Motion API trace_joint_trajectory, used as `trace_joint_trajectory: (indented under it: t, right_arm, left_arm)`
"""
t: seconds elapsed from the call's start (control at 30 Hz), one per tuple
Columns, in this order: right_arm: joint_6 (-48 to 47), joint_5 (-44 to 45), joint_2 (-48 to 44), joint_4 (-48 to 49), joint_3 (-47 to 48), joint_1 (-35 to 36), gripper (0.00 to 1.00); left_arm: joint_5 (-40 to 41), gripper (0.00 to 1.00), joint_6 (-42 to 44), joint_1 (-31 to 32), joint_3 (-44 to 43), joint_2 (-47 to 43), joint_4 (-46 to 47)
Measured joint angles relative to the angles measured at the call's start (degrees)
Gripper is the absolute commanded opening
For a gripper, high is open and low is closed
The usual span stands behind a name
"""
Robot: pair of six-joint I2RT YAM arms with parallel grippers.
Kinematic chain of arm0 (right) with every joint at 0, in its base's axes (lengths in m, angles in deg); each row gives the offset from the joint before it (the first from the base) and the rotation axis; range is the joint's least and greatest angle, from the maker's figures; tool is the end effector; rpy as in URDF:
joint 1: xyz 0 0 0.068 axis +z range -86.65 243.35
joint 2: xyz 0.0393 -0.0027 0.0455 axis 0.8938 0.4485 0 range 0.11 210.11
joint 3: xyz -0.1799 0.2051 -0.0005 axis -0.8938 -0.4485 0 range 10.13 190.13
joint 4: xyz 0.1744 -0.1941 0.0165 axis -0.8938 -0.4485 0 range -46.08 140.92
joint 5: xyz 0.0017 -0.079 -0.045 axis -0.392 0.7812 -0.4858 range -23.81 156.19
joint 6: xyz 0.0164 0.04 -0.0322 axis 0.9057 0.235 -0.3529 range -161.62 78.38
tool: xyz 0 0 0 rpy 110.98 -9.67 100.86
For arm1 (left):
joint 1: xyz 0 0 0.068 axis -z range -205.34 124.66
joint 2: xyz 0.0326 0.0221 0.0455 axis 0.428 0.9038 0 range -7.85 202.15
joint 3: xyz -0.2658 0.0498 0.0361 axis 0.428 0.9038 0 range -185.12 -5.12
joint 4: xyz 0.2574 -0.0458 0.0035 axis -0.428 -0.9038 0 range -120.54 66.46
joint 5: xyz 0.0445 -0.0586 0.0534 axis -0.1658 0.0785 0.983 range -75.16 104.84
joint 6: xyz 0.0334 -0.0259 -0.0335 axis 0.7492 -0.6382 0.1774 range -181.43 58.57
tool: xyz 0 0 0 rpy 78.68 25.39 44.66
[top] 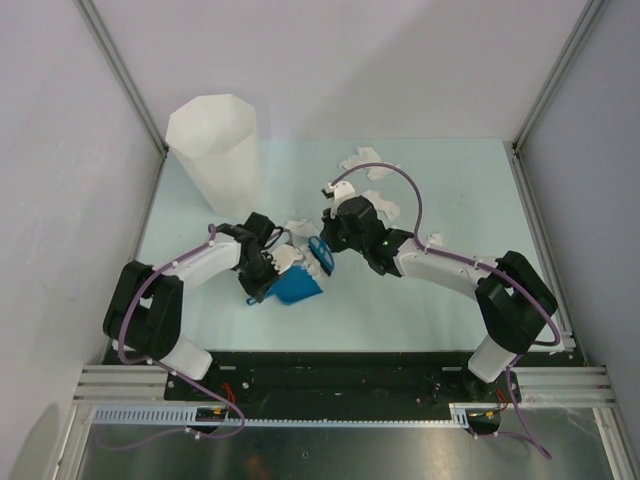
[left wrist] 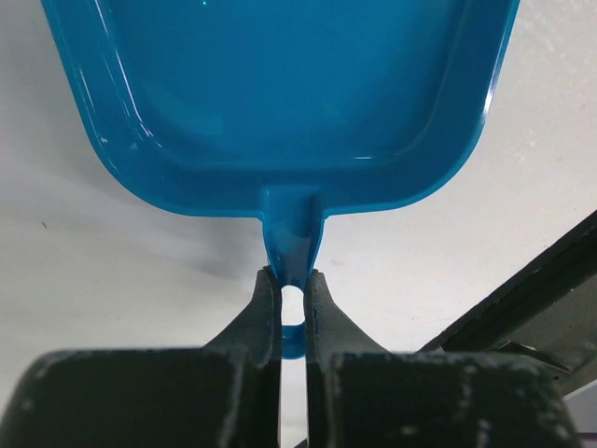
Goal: Sweep away the paper scraps from the table
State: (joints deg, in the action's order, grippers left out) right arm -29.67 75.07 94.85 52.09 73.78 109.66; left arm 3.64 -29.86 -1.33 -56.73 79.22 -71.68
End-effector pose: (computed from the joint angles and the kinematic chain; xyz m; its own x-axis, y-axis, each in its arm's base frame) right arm 0.2646 0.2691 0.2471 -0.4658 -0.1914 -0.8639 -0.5371 0.8371 0.1041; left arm 0.2284 -0.1093 0.1757 -0.5541 0.8090 -0.1962 0.8322 0.5442 -0.1062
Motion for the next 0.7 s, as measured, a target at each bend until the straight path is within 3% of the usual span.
trace_joint_trajectory:
  t: [0.13, 0.3, 0.7]
  right_arm:
    - [3.06, -7.78, -0.04, 4.11, 0.02, 0.63, 0.00]
    - [5.03, -10.97, -2.60, 4.09, 0.00, 0.37, 0.00]
    - [1.95, 2.86, -15.30, -1.01, 0.37, -3.37, 0.00]
  left_arm:
    - [-0.20, 0.00, -0.04, 0.00, -1.51, 1.49, 0.63]
    - [-1.46, 0.00, -0.07, 0.00, -1.64, 1.64, 1.57]
    - [-2.78, 0.00, -0.20, -0.04, -1.64, 1.16, 5.60]
